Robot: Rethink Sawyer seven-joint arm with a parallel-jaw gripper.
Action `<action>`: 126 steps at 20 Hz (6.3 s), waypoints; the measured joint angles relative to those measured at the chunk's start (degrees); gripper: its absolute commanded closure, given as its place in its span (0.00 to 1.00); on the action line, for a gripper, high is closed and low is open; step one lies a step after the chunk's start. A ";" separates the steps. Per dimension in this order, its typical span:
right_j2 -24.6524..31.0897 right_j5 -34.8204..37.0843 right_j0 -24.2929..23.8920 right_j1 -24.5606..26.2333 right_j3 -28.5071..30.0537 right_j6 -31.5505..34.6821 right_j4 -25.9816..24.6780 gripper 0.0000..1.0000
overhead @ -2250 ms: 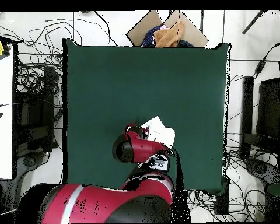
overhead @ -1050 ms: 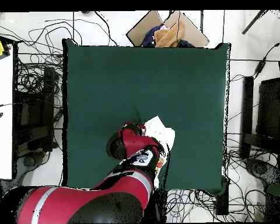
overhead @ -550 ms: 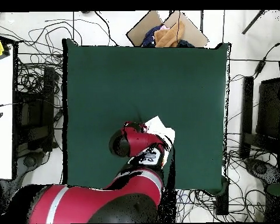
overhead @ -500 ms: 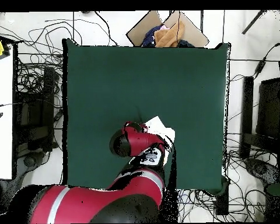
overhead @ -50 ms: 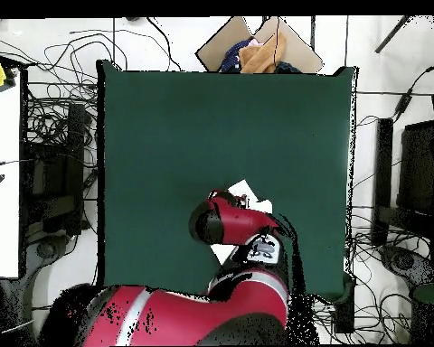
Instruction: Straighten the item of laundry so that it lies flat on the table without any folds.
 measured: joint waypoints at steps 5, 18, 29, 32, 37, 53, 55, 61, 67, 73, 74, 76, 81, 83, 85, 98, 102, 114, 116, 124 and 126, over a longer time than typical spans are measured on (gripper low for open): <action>1.85 0.56 -4.85 -1.36 1.40 0.00 -1.89 0.00; 7.07 1.15 -10.25 -0.38 1.53 0.00 -6.80 0.00; 11.18 3.76 -14.28 -1.56 1.66 0.00 -10.23 0.00; 11.24 3.76 -13.82 -1.65 1.65 0.00 -10.23 0.00; 12.07 3.74 -11.52 -2.20 1.66 0.00 -10.20 0.00; 13.60 5.24 -5.32 -4.82 1.70 0.00 -8.00 0.00; 13.60 5.87 -5.17 -4.83 1.70 0.00 -7.98 0.00; 13.60 6.65 -4.96 -4.77 1.70 0.00 -7.94 0.00; 13.60 6.64 -4.63 -4.52 1.70 0.00 -7.94 0.00; 13.36 6.64 -4.22 -3.06 1.69 0.00 -7.94 0.00; 12.75 6.62 -3.46 -2.50 1.68 0.00 -7.92 0.00; 11.69 6.48 -2.23 -1.65 1.67 0.00 -7.91 0.00; 7.67 1.56 1.68 -0.63 1.61 0.00 -7.90 0.00; 6.51 -0.36 2.75 -0.24 1.68 0.00 -7.90 0.00; 4.61 -3.79 4.36 0.47 1.93 0.00 -7.91 0.00; 0.63 -12.21 6.94 2.16 3.34 0.01 -7.88 0.00; -0.99 -12.64 8.14 2.66 3.47 0.01 -6.38 0.00; -6.07 -17.47 13.10 5.52 4.15 0.01 -1.07 0.00; -6.45 -18.67 13.41 5.96 4.22 0.01 -1.01 0.00; -6.20 -21.26 13.53 6.66 4.54 0.01 -0.98 1.00; -6.02 -21.57 13.42 6.67 4.64 0.01 -0.98 1.00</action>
